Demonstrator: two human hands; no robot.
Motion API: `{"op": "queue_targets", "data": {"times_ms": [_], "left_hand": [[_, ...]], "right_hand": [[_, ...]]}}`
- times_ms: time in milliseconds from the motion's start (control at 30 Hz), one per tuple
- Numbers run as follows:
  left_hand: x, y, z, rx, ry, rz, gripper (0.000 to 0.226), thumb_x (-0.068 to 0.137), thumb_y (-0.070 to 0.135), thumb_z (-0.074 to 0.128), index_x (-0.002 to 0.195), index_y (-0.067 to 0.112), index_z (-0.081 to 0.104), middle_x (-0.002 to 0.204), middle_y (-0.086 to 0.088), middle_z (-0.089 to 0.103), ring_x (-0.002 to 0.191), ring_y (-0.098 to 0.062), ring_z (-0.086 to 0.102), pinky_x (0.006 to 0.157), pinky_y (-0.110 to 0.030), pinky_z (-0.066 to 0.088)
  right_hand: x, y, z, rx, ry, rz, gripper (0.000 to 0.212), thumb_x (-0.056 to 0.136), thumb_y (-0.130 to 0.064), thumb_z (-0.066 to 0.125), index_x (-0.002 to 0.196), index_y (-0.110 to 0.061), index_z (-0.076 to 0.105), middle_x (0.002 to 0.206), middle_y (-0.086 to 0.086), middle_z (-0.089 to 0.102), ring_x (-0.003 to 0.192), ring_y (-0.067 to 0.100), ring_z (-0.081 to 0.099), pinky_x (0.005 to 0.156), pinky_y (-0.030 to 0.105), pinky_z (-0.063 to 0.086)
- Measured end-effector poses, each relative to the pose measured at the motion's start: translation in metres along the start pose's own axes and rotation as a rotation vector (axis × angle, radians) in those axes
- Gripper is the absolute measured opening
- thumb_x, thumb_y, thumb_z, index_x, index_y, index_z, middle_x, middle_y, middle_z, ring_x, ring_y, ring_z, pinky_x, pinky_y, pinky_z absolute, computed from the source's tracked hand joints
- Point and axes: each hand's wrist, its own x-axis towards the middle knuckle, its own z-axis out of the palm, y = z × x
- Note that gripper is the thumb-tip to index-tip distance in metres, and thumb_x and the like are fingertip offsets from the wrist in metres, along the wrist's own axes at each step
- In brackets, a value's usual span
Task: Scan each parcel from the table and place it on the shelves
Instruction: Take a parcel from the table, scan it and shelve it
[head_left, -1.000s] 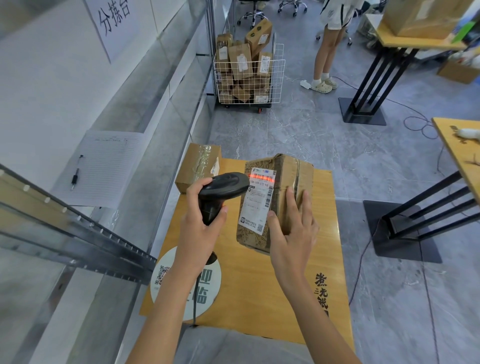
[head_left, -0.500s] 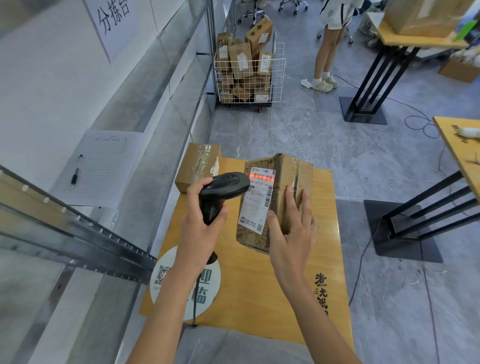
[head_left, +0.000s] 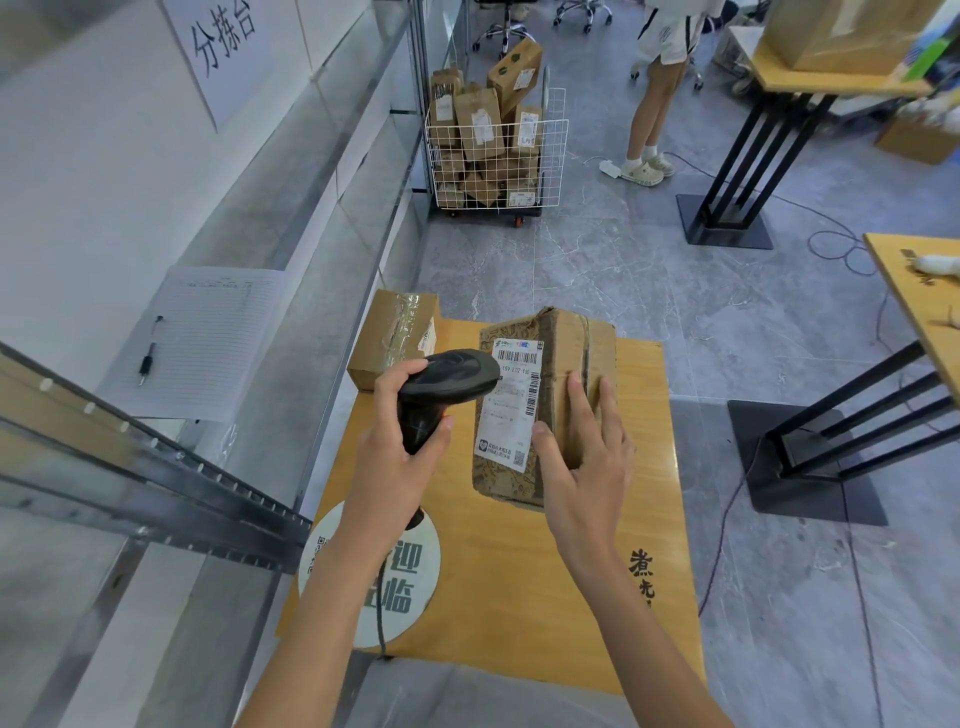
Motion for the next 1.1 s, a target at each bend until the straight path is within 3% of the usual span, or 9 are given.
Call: {"op": "queue_targets", "data": {"times_ms": [167, 333, 433, 567, 667, 800, 867, 967, 1100], "left_hand": [[0.013, 0.002, -0.020, 0.116, -0.103, 0.057, 0.074, 0.095, 0.017, 0.069, 0.124, 0.073, 0.032, 0.121, 0.050, 0.046, 0.110, 0.018, 0.053, 0.082, 0.000, 0.042], [0.022, 0.007, -0.037, 0.278, -0.176, 0.213, 0.077, 0.093, 0.015, 0.071, 0.130, 0.071, 0.032, 0.128, 0.055, 0.039, 0.115, 0.027, 0.044, 0.090, 0.003, 0.036], [0.025, 0.006, -0.042, 0.343, -0.176, 0.311, 0.077, 0.089, 0.008, 0.074, 0.134, 0.057, 0.035, 0.133, 0.034, 0.050, 0.114, 0.014, 0.051, 0.093, -0.009, 0.042], [0.032, 0.015, -0.044, 0.416, -0.211, 0.473, 0.074, 0.087, 0.005, 0.075, 0.138, 0.042, 0.037, 0.128, -0.008, 0.064, 0.103, -0.023, 0.067, 0.081, -0.040, 0.059], [0.034, 0.024, -0.045, 0.452, -0.242, 0.545, 0.068, 0.084, 0.002, 0.076, 0.137, 0.030, 0.042, 0.125, -0.014, 0.066, 0.096, -0.034, 0.071, 0.072, -0.048, 0.063], [0.035, 0.030, -0.046, 0.446, -0.208, 0.570, 0.068, 0.082, 0.002, 0.077, 0.136, 0.026, 0.043, 0.122, -0.015, 0.067, 0.099, -0.020, 0.066, 0.072, -0.040, 0.062], [0.034, 0.030, -0.046, 0.422, -0.214, 0.566, 0.070, 0.082, 0.000, 0.079, 0.136, 0.027, 0.043, 0.122, -0.014, 0.067, 0.100, -0.019, 0.064, 0.074, -0.040, 0.060], [0.035, 0.029, -0.046, 0.426, -0.254, 0.577, 0.072, 0.081, -0.004, 0.079, 0.135, 0.028, 0.042, 0.121, -0.017, 0.068, 0.095, -0.033, 0.071, 0.069, -0.050, 0.062], [0.037, 0.030, -0.044, 0.440, -0.290, 0.596, 0.076, 0.079, -0.009, 0.079, 0.134, 0.027, 0.042, 0.120, -0.019, 0.068, 0.091, -0.038, 0.072, 0.065, -0.051, 0.061]], "right_hand": [[0.037, -0.002, -0.030, -0.027, -0.199, -0.045, 0.059, 0.093, -0.042, 0.066, 0.145, -0.053, 0.042, 0.162, -0.023, 0.024, 0.145, 0.019, 0.028, 0.119, 0.055, 0.025], [0.078, -0.020, -0.062, 0.083, -0.367, 0.013, 0.058, 0.086, -0.041, 0.071, 0.141, -0.045, 0.053, 0.159, -0.018, 0.034, 0.144, 0.011, 0.036, 0.117, 0.047, 0.034], [0.092, -0.029, -0.074, 0.091, -0.436, 0.047, 0.053, 0.088, -0.033, 0.072, 0.139, -0.042, 0.057, 0.155, -0.015, 0.041, 0.140, 0.012, 0.041, 0.109, 0.035, 0.037], [0.101, -0.037, -0.078, 0.079, -0.462, 0.081, 0.051, 0.089, -0.028, 0.071, 0.138, -0.038, 0.060, 0.152, -0.009, 0.046, 0.135, 0.015, 0.048, 0.115, 0.045, 0.037], [0.100, -0.040, -0.078, 0.106, -0.483, 0.105, 0.048, 0.088, -0.028, 0.071, 0.133, -0.042, 0.062, 0.151, -0.009, 0.048, 0.131, 0.013, 0.052, 0.114, 0.042, 0.039], [0.096, -0.041, -0.075, 0.121, -0.504, 0.101, 0.045, 0.088, -0.027, 0.071, 0.128, -0.045, 0.063, 0.149, -0.011, 0.049, 0.126, 0.008, 0.051, 0.103, 0.029, 0.040], [0.094, -0.041, -0.075, 0.120, -0.505, 0.106, 0.045, 0.088, -0.027, 0.071, 0.128, -0.046, 0.063, 0.149, -0.011, 0.049, 0.129, 0.010, 0.050, 0.106, 0.032, 0.039], [0.092, -0.042, -0.075, 0.114, -0.510, 0.108, 0.045, 0.089, -0.028, 0.070, 0.130, -0.046, 0.062, 0.151, -0.010, 0.048, 0.134, 0.014, 0.049, 0.114, 0.041, 0.038], [0.089, -0.044, -0.076, 0.123, -0.513, 0.108, 0.045, 0.089, -0.026, 0.070, 0.130, -0.045, 0.062, 0.150, -0.011, 0.048, 0.132, 0.012, 0.049, 0.113, 0.040, 0.038]]}}
